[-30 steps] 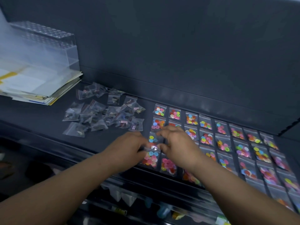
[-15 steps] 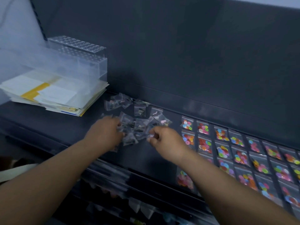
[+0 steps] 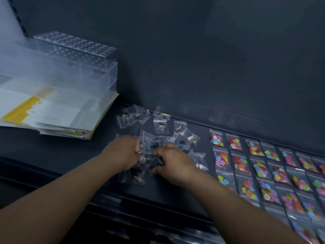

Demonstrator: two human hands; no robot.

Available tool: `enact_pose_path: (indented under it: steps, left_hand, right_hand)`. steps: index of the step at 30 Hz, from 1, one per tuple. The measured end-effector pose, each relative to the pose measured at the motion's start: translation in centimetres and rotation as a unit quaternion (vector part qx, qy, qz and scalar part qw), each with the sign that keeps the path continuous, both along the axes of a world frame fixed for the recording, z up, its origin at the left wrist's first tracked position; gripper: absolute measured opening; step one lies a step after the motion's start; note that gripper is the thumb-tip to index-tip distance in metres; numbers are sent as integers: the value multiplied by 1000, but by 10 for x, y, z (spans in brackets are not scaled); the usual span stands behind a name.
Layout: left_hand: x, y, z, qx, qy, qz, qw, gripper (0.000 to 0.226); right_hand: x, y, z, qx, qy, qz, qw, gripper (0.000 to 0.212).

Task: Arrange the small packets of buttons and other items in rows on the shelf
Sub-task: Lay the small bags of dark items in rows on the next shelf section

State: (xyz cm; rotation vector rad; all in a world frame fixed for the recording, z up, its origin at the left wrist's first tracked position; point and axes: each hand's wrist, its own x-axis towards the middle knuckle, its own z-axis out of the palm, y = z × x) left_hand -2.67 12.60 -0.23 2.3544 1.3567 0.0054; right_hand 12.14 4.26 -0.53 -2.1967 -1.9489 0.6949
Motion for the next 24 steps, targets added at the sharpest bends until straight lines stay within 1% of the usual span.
enact_pose_path:
  steps: [1,3,5,7,10,14,17,18,20,21,22,24]
  left_hand:
    - [0,3,0,-13,-8,-3,1000,15]
    - [-2,6,0,-28,-30,-7,999,21]
    - [-4,10,1,-38,-57,-13,998,21]
    - [-5,14,2,-53,-86,-18,995,19]
    - [-3,16,7,-55,-121,-24,991,22]
    - [5,22,16,-32,-149,-25,988,22]
    - [15,28,18,-6,-167,-10,986,18]
    - [18,31,17,-5,-168,-2,986,21]
    - [23,39,12,-14,-138,5,990,50]
    - [24,43,9,-29,-119,3,992,60]
    - [26,47,6,-46,-103,1,994,63]
    - [28,51,1,-87,-72,3,994,56]
  right_hand:
    - [-1,1,-1,0,-3,-4,1000,40]
    - [-1,2,-1,8,4,-12,1000,27]
    - [-2,3,-2,21,11,-20,1000,18]
    - [-3,4,-3,33,19,-32,999,20]
    - [-3,3,-4,55,36,-53,996,30]
    - [0,2,-1,99,77,-94,988,19]
    - [3,2,-3,109,150,-148,971,21]
    - [4,2,-3,112,179,-167,963,22]
    - [6,0,-2,123,221,-194,948,23]
    - [7,-1,-2,128,242,-202,940,24]
    - [8,-2,0,131,263,-209,933,24]
    - [9,-4,2,132,300,-223,918,22]
